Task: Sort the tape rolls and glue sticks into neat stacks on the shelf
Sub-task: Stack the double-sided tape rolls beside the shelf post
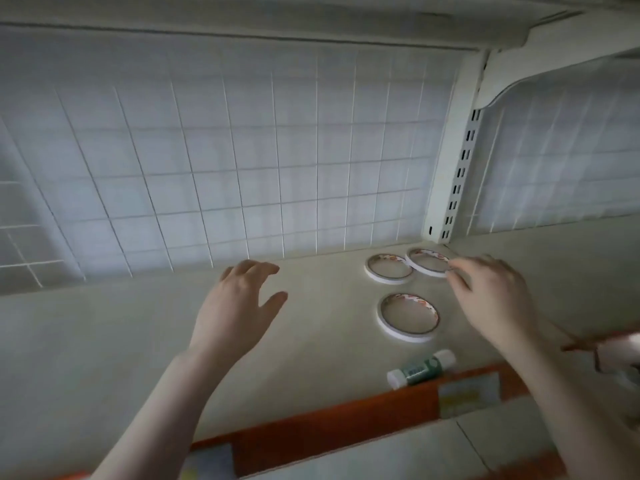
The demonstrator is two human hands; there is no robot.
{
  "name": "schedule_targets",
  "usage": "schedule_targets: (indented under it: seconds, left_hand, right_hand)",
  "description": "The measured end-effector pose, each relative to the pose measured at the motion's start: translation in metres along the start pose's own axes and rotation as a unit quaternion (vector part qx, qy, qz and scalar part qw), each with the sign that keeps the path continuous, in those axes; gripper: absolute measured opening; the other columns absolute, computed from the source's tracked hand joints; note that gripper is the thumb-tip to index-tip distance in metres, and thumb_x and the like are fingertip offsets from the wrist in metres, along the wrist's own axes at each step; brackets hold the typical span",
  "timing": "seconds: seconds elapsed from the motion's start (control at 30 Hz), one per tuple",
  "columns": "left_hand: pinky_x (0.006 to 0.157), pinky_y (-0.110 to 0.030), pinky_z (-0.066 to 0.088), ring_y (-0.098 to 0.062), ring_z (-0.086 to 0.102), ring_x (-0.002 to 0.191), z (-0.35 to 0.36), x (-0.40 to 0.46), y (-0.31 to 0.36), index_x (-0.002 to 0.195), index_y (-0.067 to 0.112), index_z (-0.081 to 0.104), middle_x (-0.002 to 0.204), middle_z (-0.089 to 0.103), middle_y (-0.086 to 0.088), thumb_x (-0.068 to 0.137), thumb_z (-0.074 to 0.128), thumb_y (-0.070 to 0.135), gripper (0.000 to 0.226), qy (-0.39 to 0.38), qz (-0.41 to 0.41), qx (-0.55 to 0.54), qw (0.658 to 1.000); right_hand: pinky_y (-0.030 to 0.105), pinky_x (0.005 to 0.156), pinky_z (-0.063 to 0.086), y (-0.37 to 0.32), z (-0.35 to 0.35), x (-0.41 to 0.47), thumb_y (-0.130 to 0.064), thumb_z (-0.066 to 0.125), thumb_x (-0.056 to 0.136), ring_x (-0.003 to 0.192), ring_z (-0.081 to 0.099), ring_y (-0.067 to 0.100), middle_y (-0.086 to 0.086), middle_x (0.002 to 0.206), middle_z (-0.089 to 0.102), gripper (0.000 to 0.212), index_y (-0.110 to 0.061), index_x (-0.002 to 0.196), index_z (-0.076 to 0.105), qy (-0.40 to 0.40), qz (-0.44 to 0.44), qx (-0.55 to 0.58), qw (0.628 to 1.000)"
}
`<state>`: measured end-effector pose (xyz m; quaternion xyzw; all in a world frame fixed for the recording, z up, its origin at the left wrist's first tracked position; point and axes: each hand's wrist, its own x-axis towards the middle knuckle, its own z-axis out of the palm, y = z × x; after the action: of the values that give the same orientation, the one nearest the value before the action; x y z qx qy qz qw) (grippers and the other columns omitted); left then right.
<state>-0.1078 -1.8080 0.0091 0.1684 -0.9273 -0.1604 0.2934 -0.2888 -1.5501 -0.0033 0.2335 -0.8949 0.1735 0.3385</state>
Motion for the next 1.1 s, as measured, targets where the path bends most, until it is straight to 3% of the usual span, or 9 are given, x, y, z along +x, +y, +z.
schedule_targets:
  seconds: [0.17,0.33,0.57,0.73,0.97,1.1]
  left_hand:
    - [0.090,-0.032,0.040,-0.020,0.049,0.115,0.034,0.012,0.052,0.123,0.018,0.057,0.125,0.056,0.003,0.086,0.063,0.031,0.039,0.002,-0.052,0.026,0.998]
    - [0.092,-0.030,0.039,-0.019,0.048,0.116,0.052,0.017,0.078,0.124,0.020,0.056,0.126,0.055,0.004,0.087,0.062,0.032,0.040,0.014,-0.083,0.052,0.995]
    - [0.092,-0.027,0.037,-0.018,0.048,0.116,0.066,0.019,0.086,0.123,0.019,0.057,0.125,0.056,0.003,0.087,0.062,0.030,0.038,0.001,-0.092,0.069,0.993]
    - [0.091,-0.026,0.036,-0.018,0.047,0.116,0.077,0.034,0.090,0.125,0.021,0.056,0.126,0.055,0.004,0.089,0.060,0.028,0.037,-0.034,-0.074,0.078,0.994]
    - [0.093,-0.028,0.040,-0.016,0.050,0.116,0.098,0.072,0.091,0.122,0.022,0.057,0.125,0.056,0.004,0.090,0.060,0.023,0.033,-0.102,-0.014,0.058,0.993]
    - [0.090,-0.019,0.032,-0.014,0.045,0.121,0.117,0.088,0.096,0.126,0.022,0.057,0.131,0.053,0.006,0.092,0.057,0.021,0.034,-0.148,0.046,0.058,0.986]
  right_hand:
    - [0.037,0.075,0.042,0.046,0.028,0.040,-0.019,0.057,0.089,0.092,0.056,0.033,0.012,0.099,0.065,0.019,-0.006,0.096,0.068,-0.138,-0.076,0.027,0.987]
    - [0.033,0.080,0.040,0.058,0.049,0.061,-0.028,0.053,0.092,0.100,0.056,0.027,0.006,0.106,0.065,0.026,-0.011,0.106,0.066,-0.188,-0.145,0.035,0.971]
    - [0.034,0.066,0.038,0.061,0.068,0.060,-0.026,0.056,0.088,0.087,0.059,0.028,0.004,0.089,0.065,0.015,-0.014,0.080,0.060,-0.219,-0.175,0.061,0.958]
    - [0.034,0.069,0.040,0.065,0.066,0.058,-0.024,0.057,0.088,0.091,0.059,0.027,0.002,0.094,0.064,0.010,-0.016,0.087,0.064,-0.220,-0.178,0.062,0.957]
    - [0.034,0.064,0.038,0.078,0.060,0.057,-0.017,0.059,0.085,0.084,0.059,0.031,0.006,0.087,0.066,0.010,-0.012,0.081,0.067,-0.201,-0.115,0.064,0.971]
    - [0.035,0.065,0.042,0.083,0.060,0.058,-0.011,0.062,0.083,0.082,0.059,0.034,0.010,0.084,0.066,0.008,-0.008,0.079,0.068,-0.190,-0.077,0.089,0.975]
